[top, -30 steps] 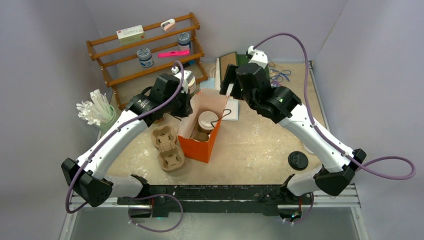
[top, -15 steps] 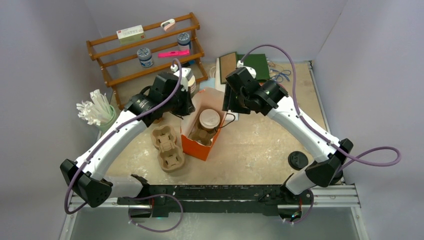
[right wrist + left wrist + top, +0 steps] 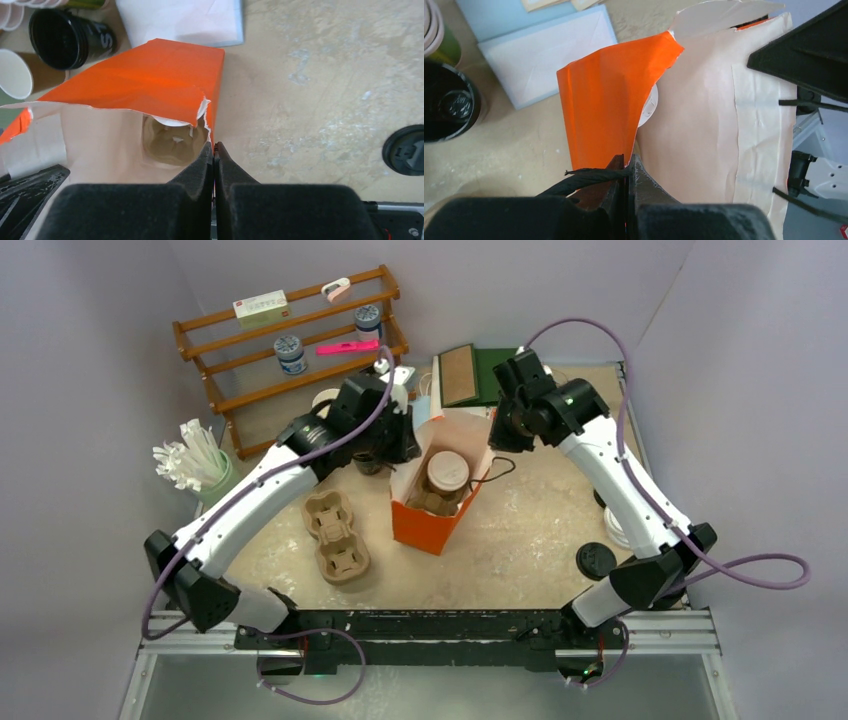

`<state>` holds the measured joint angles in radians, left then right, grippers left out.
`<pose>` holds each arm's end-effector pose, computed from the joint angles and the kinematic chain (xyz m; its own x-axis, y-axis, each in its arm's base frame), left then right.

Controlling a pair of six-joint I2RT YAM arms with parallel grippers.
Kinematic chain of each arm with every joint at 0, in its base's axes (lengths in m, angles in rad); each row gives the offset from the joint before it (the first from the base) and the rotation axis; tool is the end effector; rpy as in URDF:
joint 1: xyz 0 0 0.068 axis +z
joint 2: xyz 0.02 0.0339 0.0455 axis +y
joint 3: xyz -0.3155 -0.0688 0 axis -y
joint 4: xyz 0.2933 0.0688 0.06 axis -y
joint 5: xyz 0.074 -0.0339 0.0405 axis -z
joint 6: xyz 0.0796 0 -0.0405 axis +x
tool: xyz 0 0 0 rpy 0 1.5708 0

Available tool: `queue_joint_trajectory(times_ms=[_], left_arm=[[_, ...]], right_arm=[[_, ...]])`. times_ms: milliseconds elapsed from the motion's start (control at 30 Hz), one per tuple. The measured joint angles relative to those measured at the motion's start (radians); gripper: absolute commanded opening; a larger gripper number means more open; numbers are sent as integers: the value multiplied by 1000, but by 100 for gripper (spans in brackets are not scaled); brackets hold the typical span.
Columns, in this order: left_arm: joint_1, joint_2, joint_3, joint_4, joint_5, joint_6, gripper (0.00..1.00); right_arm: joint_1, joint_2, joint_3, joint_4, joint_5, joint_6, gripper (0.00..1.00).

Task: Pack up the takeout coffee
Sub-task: Move the takeout bag to the center of the board.

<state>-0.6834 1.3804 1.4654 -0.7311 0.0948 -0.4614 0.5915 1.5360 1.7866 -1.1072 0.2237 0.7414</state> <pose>0.2820 -0.2393 0.4157 -0.7240 0.0180 -0.6896 0.4075 0.8177 -0.4065 0.3233 0.1959 0.4451 -0.7483 0.2906 -0.5963 0.1115 0.9413 0.3187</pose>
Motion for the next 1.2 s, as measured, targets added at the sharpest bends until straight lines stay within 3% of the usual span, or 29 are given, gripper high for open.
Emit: queue_joint_trajectory(times_ms=[133,333,700,733,833,867,1000,1200], left_arm=[[-37,126,130,14,5,0,0],[-90,257,209,43,10,-8,0],[-106,628,628,89,26,2,0],[-106,657,662,87,25,2,0],[-107,743,773,68,21,8,0],[-107,772,811,63,19,8,5],[-107,816,851,70,8,9,36],[-106,817,854,97,-25,11,56]], right_arm=[[-65,0,50,-59,23,-18,0],[-168,-1,59,-113,99,-44,0],[-361,-84,-45,-1,151,-61,0],[-378,-75,-46,9,150,-60,6],[-409,-29,-33,37,151,-41,40],[-413,-8,-24,43,152,-35,55],[-415,63,19,57,157,-25,63],[-415,78,85,63,194,-35,78]])
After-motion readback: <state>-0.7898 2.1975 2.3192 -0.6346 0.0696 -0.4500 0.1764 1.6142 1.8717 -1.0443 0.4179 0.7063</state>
